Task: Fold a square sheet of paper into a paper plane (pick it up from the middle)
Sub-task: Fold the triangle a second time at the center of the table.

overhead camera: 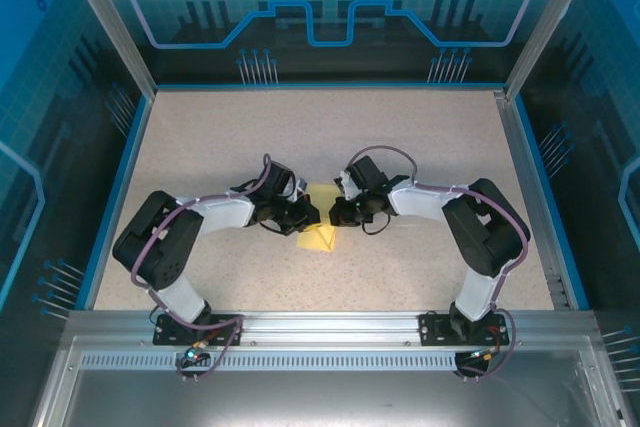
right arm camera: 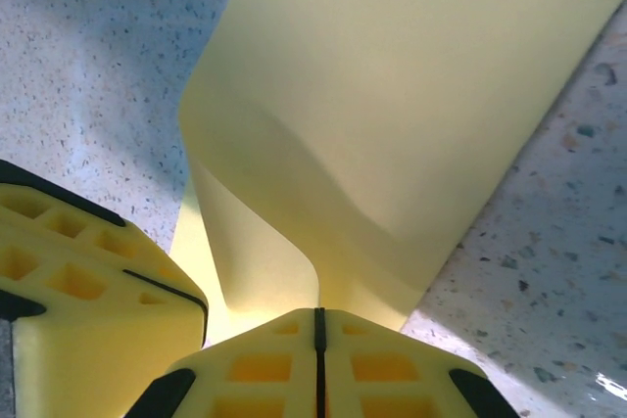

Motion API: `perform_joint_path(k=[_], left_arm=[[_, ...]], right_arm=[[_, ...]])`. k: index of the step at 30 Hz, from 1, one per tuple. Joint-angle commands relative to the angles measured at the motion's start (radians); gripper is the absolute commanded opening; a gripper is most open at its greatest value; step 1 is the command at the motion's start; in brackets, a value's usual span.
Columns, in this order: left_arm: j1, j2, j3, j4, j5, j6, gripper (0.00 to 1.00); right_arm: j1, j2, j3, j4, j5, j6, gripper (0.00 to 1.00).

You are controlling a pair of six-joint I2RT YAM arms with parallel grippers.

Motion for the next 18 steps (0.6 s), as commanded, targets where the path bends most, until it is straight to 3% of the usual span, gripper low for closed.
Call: perform_joint_path(k=[1, 18], left_arm=[[0.0, 0.018, 0.035, 0.015, 0.011, 0.001, 0.06], [0.0, 0.078, 0.068, 0.015, 0.012, 0.011, 0.05]], right_arm=[[0.014, 0.019, 0.033, -0.035, 0.03, -0.02, 0.08], [0.013, 0.059, 0.065, -0.056, 0.068, -0.037, 0.08]])
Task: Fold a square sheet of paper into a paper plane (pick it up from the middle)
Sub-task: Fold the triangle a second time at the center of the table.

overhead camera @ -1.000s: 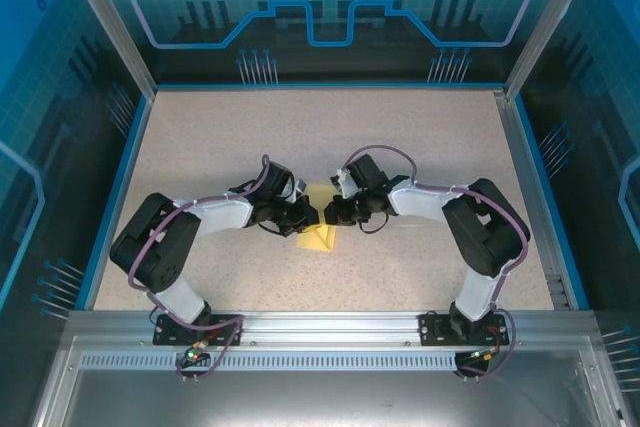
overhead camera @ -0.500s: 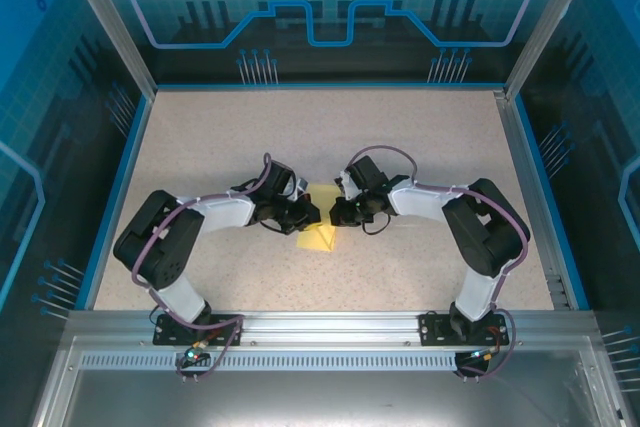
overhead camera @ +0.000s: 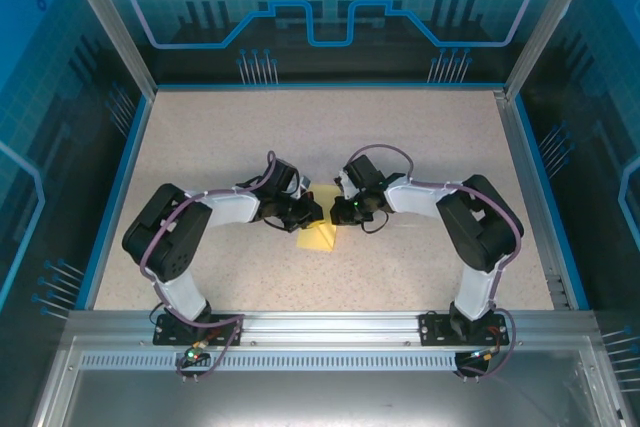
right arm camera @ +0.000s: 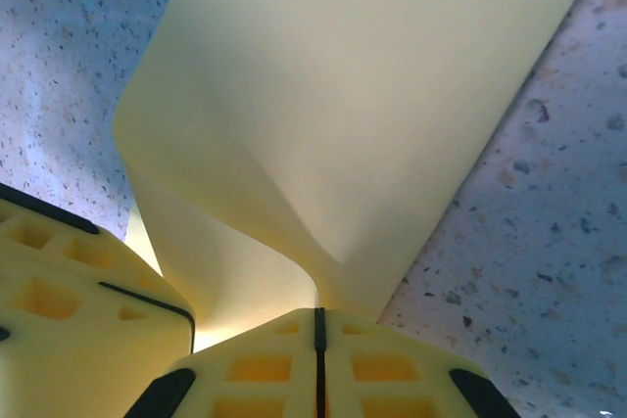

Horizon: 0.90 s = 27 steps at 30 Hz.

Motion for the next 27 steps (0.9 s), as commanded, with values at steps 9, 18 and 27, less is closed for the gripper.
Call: perform_joint_path(k=[9, 18, 27], left_arm=[[0.0, 0.029, 0.033, -0.011, 0.013, 0.022, 0.05], [0.001, 0.044, 0.029, -0.017, 0.009, 0.027, 0.05], [0.0, 0.054, 0.027, -0.025, 0.001, 0.03, 0.05]], right_arm=[[0.014, 0.028, 0.041, -0.024, 0.004, -0.026, 0.08], [0.013, 0.041, 0.053, -0.025, 0.002, -0.028, 0.08], [0.013, 0.048, 0.057, -0.031, 0.006, -0.027, 0.08]])
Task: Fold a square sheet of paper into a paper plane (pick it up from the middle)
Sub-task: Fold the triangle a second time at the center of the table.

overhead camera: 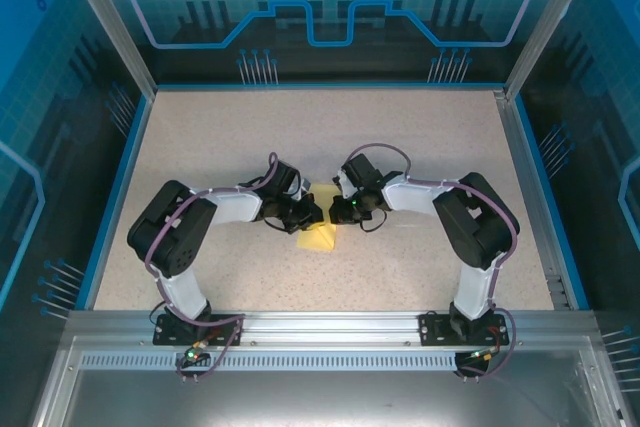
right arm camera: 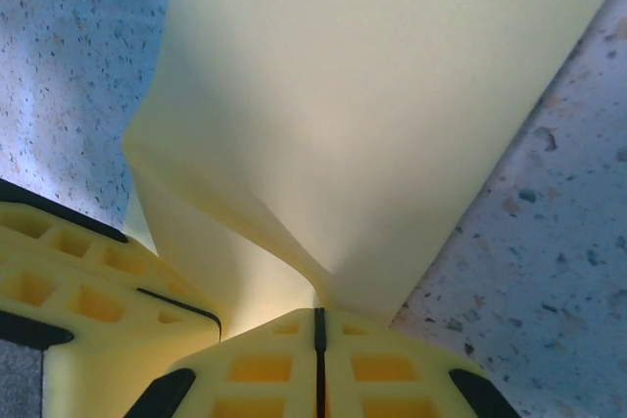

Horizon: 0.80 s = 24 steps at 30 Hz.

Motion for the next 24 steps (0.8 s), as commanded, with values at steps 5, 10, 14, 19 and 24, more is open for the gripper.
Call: perform_joint_path(k=[5, 10, 14, 19, 24], left_arm=[[0.001, 0.02, 0.018, -0.019, 0.003, 0.026, 0.05], [0.001, 0.026, 0.015, -0.019, 0.002, 0.027, 0.05], [0.0, 0.031, 0.013, -0.018, 0.001, 0.023, 0.05], [0.0, 0.033, 0.013, -0.02, -0.001, 0.023, 0.05], [0.001, 0.039, 0.014, -0.025, -0.005, 0.025, 0.05]], right_arm=[[0.012, 0.028, 0.034, -0.02, 0.008, -0.016, 0.08], [0.012, 0.032, 0.036, -0.023, 0.014, -0.013, 0.09], [0.01, 0.032, 0.032, -0.025, 0.018, -0.012, 0.09], [0.011, 0.031, 0.029, -0.025, 0.019, -0.011, 0.08], [0.011, 0.032, 0.032, -0.025, 0.019, -0.009, 0.09]])
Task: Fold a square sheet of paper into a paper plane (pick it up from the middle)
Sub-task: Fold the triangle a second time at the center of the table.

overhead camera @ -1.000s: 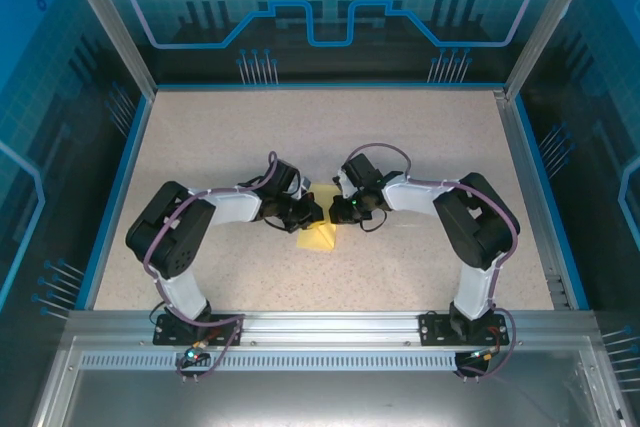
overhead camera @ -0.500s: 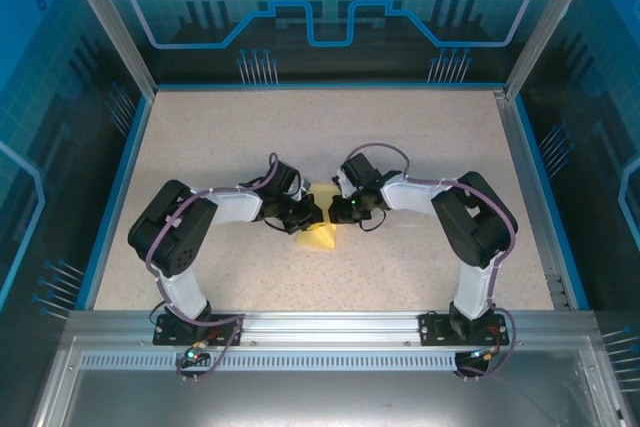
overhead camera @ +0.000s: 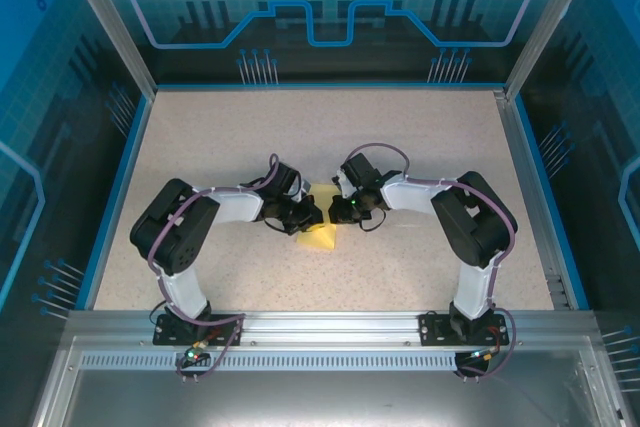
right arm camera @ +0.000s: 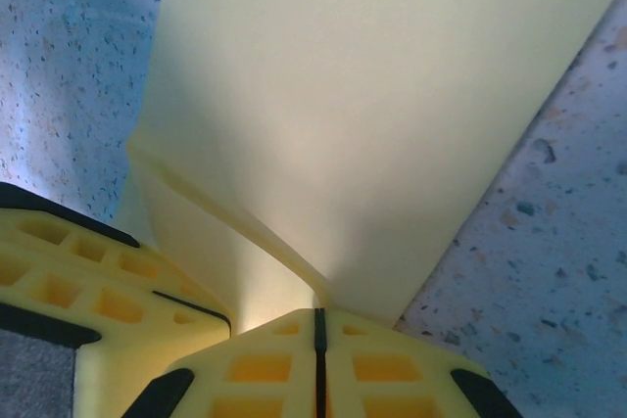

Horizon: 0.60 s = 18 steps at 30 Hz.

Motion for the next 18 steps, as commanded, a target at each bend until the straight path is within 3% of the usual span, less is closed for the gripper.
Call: perform_joint_path(k=[1, 18], left_arm=[[0.0, 0.02, 0.013, -0.025, -0.005, 0.021, 0.05], [0.001, 0.033, 0.009, -0.041, -0.021, 0.021, 0.05]], right_arm=[[0.011, 0.019, 0.018, -0.018, 0.014, -0.01, 0.09], [0.011, 0.023, 0.02, -0.024, 0.018, -0.009, 0.09]])
